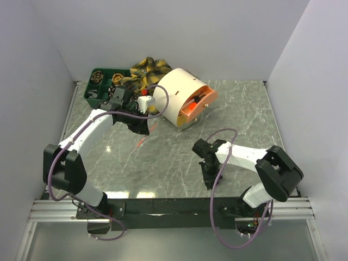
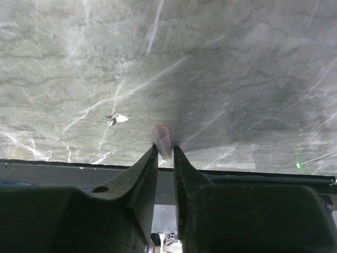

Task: Sort the stationery into containers
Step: Close the pen cap on the pen.

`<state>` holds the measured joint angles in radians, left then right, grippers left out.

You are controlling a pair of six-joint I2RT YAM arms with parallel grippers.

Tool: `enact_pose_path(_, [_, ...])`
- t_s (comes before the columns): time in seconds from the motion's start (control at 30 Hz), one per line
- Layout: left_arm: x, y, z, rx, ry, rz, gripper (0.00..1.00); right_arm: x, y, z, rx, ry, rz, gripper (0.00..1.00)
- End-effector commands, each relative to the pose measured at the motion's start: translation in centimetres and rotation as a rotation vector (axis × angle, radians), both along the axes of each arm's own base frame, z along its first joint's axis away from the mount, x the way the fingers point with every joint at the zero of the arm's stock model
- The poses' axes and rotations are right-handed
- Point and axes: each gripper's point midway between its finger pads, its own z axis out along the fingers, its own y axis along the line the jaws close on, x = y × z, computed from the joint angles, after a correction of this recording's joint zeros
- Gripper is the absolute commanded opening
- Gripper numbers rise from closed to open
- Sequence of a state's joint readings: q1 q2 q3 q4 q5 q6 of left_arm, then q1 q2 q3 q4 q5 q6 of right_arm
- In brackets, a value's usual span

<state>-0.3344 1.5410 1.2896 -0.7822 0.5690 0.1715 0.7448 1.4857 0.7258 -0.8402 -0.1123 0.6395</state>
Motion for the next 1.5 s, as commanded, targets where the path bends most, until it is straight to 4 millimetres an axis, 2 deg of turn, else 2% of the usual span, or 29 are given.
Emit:
enact_pose_path(0.0, [-0.8, 0.1, 1.8, -0.038, -0.04, -0.024, 0.01, 4.4, 1.6, -2.3, 0.047, -0.183, 0.021, 0.17])
enact_pose_path(0.17, [-1.4, 0.2, 2.1, -0.044, -0.034, -0.021, 0.01, 4.9, 3.0, -1.8, 0.141, -0.212, 0.101, 0.06])
enact_pose_path(0.2, [-1.7, 0.2, 2.3, -0.051, -0.032, -0.025, 0.01, 5.1, 3.2, -1.6, 0.153, -0.221, 0.113, 0.0])
enact_pose_path(0.27, [-2.1, 0.2, 2.4, -0.054, -0.023, -0.027, 0.01, 5.8, 4.1, -0.3, 0.221, -0.281, 0.213, 0.0])
enact_pose_path(0.33, [-3.0, 0.3, 2.6, -0.055, -0.012, -0.047, 0.01, 6.5, 4.6, 1.2, 0.258, -0.318, 0.215, 0.0])
enact_pose_path(0.43, [-4.1, 0.6, 3.1, -0.048, -0.009, -0.07, 0.01, 6.7, 6.2, 5.9, 0.338, -0.422, 0.361, 0.0])
enact_pose_path(0.5, [-4.6, 0.8, 3.6, -0.043, -0.01, -0.079, 0.01, 8.3, 7.7, 10.5, 0.409, -0.541, 0.476, 0.0])
enact_pose_path(0.57, [-5.2, 0.8, 4.3, -0.044, -0.004, -0.092, 0.01, 9.3, 7.0, 12.7, 0.372, -0.609, 0.573, 0.0])
enact_pose_path(0.6, [-5.3, 0.7, 4.4, -0.048, 0.0, -0.099, 0.01, 10.3, 7.3, 14.8, 0.377, -0.662, 0.601, 0.0])
enact_pose_path(0.73, [-6.5, -0.5, 6.0, -0.114, 0.042, -0.148, 0.01, 10.3, 6.2, 17.7, 0.343, -0.744, 0.776, 0.0])
enact_pose_path(0.77, [-6.9, -0.9, 6.7, -0.138, 0.06, -0.162, 0.01, 10.5, 5.6, 18.4, 0.313, -0.788, 0.805, 0.0])
enact_pose_path(0.87, [-8.1, -2.5, 7.8, -0.224, 0.152, -0.218, 0.01, 11.4, 3.2, 18.2, 0.169, -0.868, 0.959, 0.0])
enact_pose_path(0.9, [-8.6, -3.1, 8.4, -0.266, 0.174, -0.247, 0.01, 11.5, 2.1, 17.2, 0.115, -0.869, 1.011, 0.0])
enact_pose_path(0.93, [-8.8, -3.4, 8.6, -0.279, 0.179, -0.265, 0.01, 12.3, 1.8, 17.6, 0.057, -0.926, 1.105, 0.0])
enact_pose_path(0.97, [-8.9, -3.7, 8.6, -0.293, 0.192, -0.285, 0.01, 12.6, 1.1, 18.5, 0.019, -0.997, 1.142, 0.0])
enact_pose_path(1.0, [-9.6, -4.1, 8.7, -0.315, 0.221, -0.309, 0.01, 12.9, 0.1, 17.3, -0.049, -1.004, 1.187, 0.0])
enact_pose_path(1.03, [-10.0, -4.3, 8.3, -0.326, 0.251, -0.319, 0.01, 13.7, 0.1, 19.0, -0.111, -1.124, 1.259, 0.0])
enact_pose_path(1.07, [-10.4, -4.6, 8.1, -0.344, 0.284, -0.328, 0.01, 14.2, -0.3, 19.1, -0.159, -1.159, 1.281, 0.0])
enact_pose_path(1.1, [-10.8, -4.8, 8.0, -0.363, 0.308, -0.335, 0.01, 14.4, -1.1, 17.7, -0.222, -1.158, 1.305, 0.0])
enact_pose_path(1.13, [-11.6, -5.1, 7.8, -0.401, 0.366, -0.34, 0.01, 15.1, -1.1, 19.6, -0.284, -1.263, 1.329, 0.0])
enact_pose_path(1.17, [-12.1, -5.2, 7.7, -0.418, 0.39, -0.344, 0.01, 15.3, -1.1, 19.9, -0.318, -1.299, 1.351, 0.0])
enact_pose_path(1.2, [-12.7, -5.4, 7.6, -0.435, 0.417, -0.352, 0.01, 15.3, -1.2, 19.3, -0.348, -1.313, 1.383, 0.0])
enact_pose_path(1.23, [-13.5, -5.5, 7.5, -0.474, 0.461, -0.363, 0.01, 15.7, -0.9, 21.6, -0.408, -1.427, 1.407, 0.0])
enact_pose_path(1.27, [-13.8, -5.7, 7.5, -0.495, 0.487, -0.366, 0.01, 15.7, -0.8, 21.0, -0.435, -1.449, 1.442, 0.0])
enact_pose_path(1.3, [-14.1, -5.8, 7.8, -0.525, 0.517, -0.369, 0.01, 15.6, -0.5, 21.5, -0.462, -1.5, 1.469, 0.0])
enact_pose_path(1.33, [-14.3, -6.0, 8.1, -0.562, 0.537, -0.382, 0.01, 15.5, 0.3, 24.0, -0.523, -1.631, 1.508, 0.0])
enact_pose_path(1.37, [-14.4, -6.2, 8.2, -0.574, 0.555, -0.388, 0.01, 15.3, 0.7, 23.3, -0.54, -1.661, 1.557, 0.0])
enact_pose_path(1.43, [-14.2, -6.6, 8.8, -0.592, 0.559, -0.406, 0.01, 14.7, 2.1, 25.3, -0.595, -1.796, 1.634, 0.0])
enact_pose_path(1.47, [-14.2, -6.9, 8.8, -0.598, 0.585, -0.411, 0.01, 14.5, 2.5, 25.4, -0.598, -1.814, 1.661, 0.0])
